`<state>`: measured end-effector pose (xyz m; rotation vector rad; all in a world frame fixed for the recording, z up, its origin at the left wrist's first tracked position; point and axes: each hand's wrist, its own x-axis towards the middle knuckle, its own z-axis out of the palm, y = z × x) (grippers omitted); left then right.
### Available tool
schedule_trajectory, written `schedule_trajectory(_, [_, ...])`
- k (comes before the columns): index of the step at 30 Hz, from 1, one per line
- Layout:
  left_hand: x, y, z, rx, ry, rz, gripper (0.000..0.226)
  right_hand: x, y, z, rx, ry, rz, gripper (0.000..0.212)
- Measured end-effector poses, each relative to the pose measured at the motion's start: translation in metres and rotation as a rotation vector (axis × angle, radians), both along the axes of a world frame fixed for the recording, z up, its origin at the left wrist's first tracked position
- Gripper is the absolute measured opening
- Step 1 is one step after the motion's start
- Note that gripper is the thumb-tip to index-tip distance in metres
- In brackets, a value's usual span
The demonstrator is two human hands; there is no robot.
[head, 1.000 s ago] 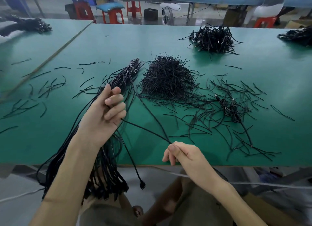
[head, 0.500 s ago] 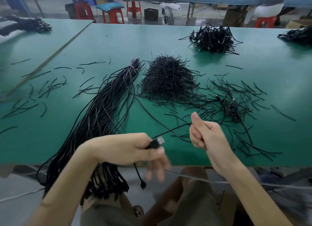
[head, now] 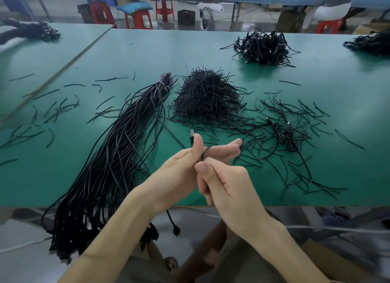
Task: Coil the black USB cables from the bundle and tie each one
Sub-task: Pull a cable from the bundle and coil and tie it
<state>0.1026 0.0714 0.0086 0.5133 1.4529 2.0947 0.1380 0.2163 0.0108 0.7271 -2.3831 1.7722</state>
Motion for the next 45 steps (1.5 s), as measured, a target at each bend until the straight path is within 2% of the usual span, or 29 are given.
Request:
schedule_trajectory(2, [0.0,0.0,0.001,0.102,-0.031,-0.021,0.072,0.0,0.0,-0.004,0.009,-0.018,0.018,0.048])
schedule_trajectory(6, [-0.005,-0.002,0.006,0.327,-0.14,0.116,0.071,-0.002,0.0,-0.019,-0.035,-0.166,0.038,0.051])
schedule_trajectory(9, [-0.008,-0.015,0.011,0.555,-0.254,0.145,0.055,-0.012,0.008,-0.031,0.067,-0.276,0.11,0.06])
schedule_trajectory(10, [-0.008,-0.02,0.013,0.561,-0.241,0.157,0.05,-0.018,0.012,-0.034,0.124,-0.286,0.114,0.064])
schedule_trajectory(12, [-0.005,-0.029,0.016,0.386,-0.135,0.167,0.048,-0.032,0.024,-0.032,0.222,-0.247,0.064,0.069])
schedule_trajectory(16, [0.01,-0.03,0.013,-0.395,0.259,0.0,0.052,-0.056,0.035,-0.017,0.283,-0.15,-0.049,0.071])
schedule_trajectory(18, [0.013,-0.018,0.007,-0.708,0.372,-0.085,0.052,-0.064,0.032,-0.012,0.311,-0.146,-0.117,0.068])
schedule_trajectory(20, [0.011,-0.005,-0.003,-0.874,0.398,0.031,0.045,-0.067,0.026,-0.007,0.308,-0.147,-0.153,0.066])
schedule_trajectory(22, [0.005,0.0,-0.013,-0.908,0.426,0.226,0.033,-0.067,0.021,-0.002,0.28,-0.151,-0.17,0.068])
schedule_trajectory(24, [0.001,-0.001,-0.018,-0.843,0.495,0.328,0.031,-0.066,0.017,0.002,0.257,-0.153,-0.18,0.07])
schedule_trajectory(26, [-0.001,-0.004,-0.02,-0.717,0.547,0.349,0.039,-0.063,0.014,0.005,0.224,-0.164,-0.175,0.072])
schedule_trajectory(28, [-0.002,-0.003,-0.021,-0.571,0.517,0.371,0.046,-0.06,0.012,0.007,0.129,-0.223,-0.124,0.07])
schedule_trajectory(31, [-0.005,0.0,-0.022,-0.255,0.284,0.446,0.054,-0.051,0.007,0.01,-0.069,-0.34,0.002,0.061])
schedule_trajectory(34, [-0.008,0.008,-0.014,0.137,-0.021,0.428,0.059,-0.044,-0.004,0.003,-0.108,-0.354,0.057,0.061])
schedule_trajectory(37, [-0.014,0.007,0.0,0.408,-0.145,0.472,0.054,-0.043,-0.011,-0.008,-0.139,-0.447,0.096,0.06])
schedule_trajectory(40, [-0.014,-0.016,0.011,0.705,-0.237,0.393,0.04,-0.048,-0.003,-0.017,-0.103,-0.454,0.06,0.063])
schedule_trajectory(42, [-0.011,-0.032,0.015,0.728,-0.206,0.312,0.042,-0.052,0.003,-0.022,-0.053,-0.424,0.029,0.069])
schedule_trajectory(43, [-0.009,-0.038,0.017,0.642,-0.151,0.266,0.044,-0.055,0.006,-0.024,-0.036,-0.408,0.002,0.072])
schedule_trajectory(45, [-0.002,-0.043,0.018,0.212,0.072,0.218,0.049,-0.061,0.009,-0.024,-0.031,-0.373,-0.07,0.072])
